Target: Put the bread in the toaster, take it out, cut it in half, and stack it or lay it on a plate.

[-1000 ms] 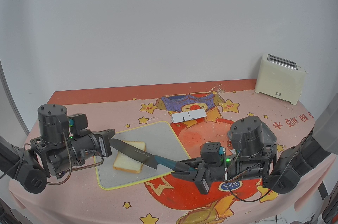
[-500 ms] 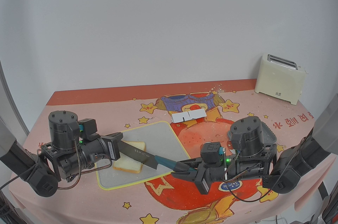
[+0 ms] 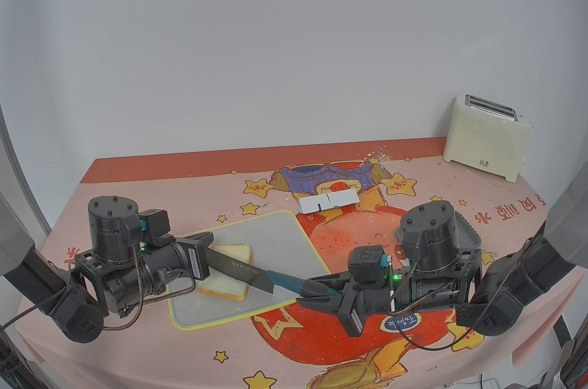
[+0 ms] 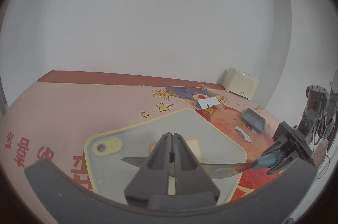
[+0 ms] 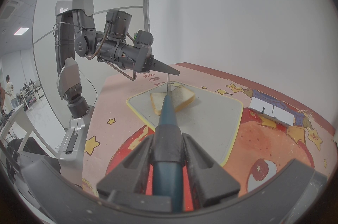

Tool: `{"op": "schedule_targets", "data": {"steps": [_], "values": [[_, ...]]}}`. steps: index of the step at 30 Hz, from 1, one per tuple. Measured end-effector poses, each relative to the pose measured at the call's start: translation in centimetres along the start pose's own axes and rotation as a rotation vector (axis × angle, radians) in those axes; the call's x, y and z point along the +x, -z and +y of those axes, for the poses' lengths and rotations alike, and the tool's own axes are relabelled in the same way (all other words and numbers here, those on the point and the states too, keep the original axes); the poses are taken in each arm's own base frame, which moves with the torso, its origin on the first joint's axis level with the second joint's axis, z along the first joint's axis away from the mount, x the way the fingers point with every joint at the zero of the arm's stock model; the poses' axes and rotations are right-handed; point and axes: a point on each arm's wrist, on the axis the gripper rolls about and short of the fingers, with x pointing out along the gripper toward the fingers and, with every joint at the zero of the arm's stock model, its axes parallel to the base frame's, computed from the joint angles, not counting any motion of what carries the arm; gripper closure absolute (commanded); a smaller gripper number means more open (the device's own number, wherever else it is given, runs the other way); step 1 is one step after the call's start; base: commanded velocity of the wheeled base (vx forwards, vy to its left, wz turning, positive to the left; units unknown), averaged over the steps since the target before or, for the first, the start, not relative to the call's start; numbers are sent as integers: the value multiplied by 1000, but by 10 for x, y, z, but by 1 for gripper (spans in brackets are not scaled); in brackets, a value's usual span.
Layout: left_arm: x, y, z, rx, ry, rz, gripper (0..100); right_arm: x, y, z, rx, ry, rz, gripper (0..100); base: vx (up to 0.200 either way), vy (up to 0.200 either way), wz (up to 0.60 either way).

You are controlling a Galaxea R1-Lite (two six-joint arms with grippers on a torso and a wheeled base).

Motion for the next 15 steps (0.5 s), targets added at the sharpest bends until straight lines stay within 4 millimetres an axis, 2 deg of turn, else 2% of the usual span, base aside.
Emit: {"op": "schedule_targets", "data": {"steps": [15], "values": [[0, 8, 2, -3, -10, 33, 100, 0, -7, -1, -2, 1, -22, 100, 0, 0, 0]]}}
